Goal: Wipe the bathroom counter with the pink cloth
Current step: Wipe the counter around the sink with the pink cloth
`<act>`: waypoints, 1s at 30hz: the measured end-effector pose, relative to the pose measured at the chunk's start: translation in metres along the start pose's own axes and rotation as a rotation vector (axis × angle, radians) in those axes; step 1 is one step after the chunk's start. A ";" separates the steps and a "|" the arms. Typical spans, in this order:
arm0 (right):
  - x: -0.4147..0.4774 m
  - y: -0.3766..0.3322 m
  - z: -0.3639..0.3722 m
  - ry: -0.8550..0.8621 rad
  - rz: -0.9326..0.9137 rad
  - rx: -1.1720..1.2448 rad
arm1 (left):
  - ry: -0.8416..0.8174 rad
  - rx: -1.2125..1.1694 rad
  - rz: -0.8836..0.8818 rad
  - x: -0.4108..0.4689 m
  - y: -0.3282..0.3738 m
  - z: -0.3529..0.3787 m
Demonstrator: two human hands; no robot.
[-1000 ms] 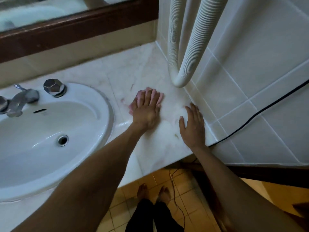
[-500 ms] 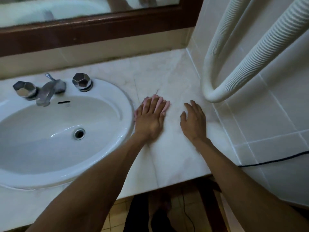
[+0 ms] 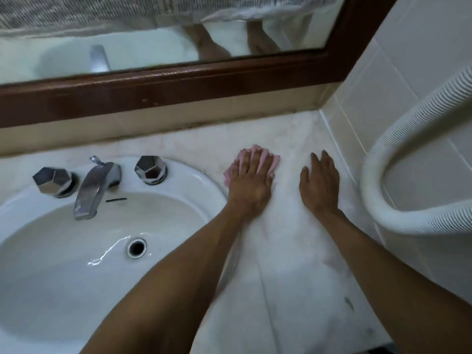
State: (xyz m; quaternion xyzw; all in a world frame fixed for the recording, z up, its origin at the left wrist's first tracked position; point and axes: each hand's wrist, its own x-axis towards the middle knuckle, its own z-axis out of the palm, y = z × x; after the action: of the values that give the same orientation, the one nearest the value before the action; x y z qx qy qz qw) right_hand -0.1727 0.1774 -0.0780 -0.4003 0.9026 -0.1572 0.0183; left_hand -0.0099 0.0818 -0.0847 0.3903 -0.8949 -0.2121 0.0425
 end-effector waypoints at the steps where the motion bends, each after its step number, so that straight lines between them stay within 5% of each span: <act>1: 0.005 -0.001 0.003 0.000 0.016 -0.011 | -0.025 0.010 -0.015 0.018 -0.013 -0.008; 6: 0.006 -0.009 0.015 0.058 0.093 -0.007 | -0.015 0.113 -0.235 0.064 -0.095 -0.037; 11: 0.004 -0.011 0.017 0.144 0.091 -0.031 | 0.173 0.015 -0.536 0.068 -0.033 -0.037; 16: 0.004 -0.006 0.017 0.169 0.074 -0.017 | -0.032 -0.004 -0.050 0.093 0.033 -0.012; 21: 0.005 -0.003 0.020 0.199 0.069 0.051 | -0.155 0.100 0.375 0.100 -0.015 -0.029; 25: 0.005 -0.006 0.022 0.218 0.083 0.025 | -0.083 0.139 0.342 0.098 -0.034 -0.031; 30: 0.002 -0.005 0.029 0.328 0.047 0.006 | -0.198 0.094 0.171 0.153 0.042 -0.020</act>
State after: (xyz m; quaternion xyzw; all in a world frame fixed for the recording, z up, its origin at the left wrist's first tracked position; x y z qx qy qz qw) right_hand -0.1663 0.1648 -0.1042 -0.3480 0.9021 -0.2227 -0.1245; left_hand -0.1394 -0.0096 -0.0626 0.2911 -0.9338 -0.2029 -0.0462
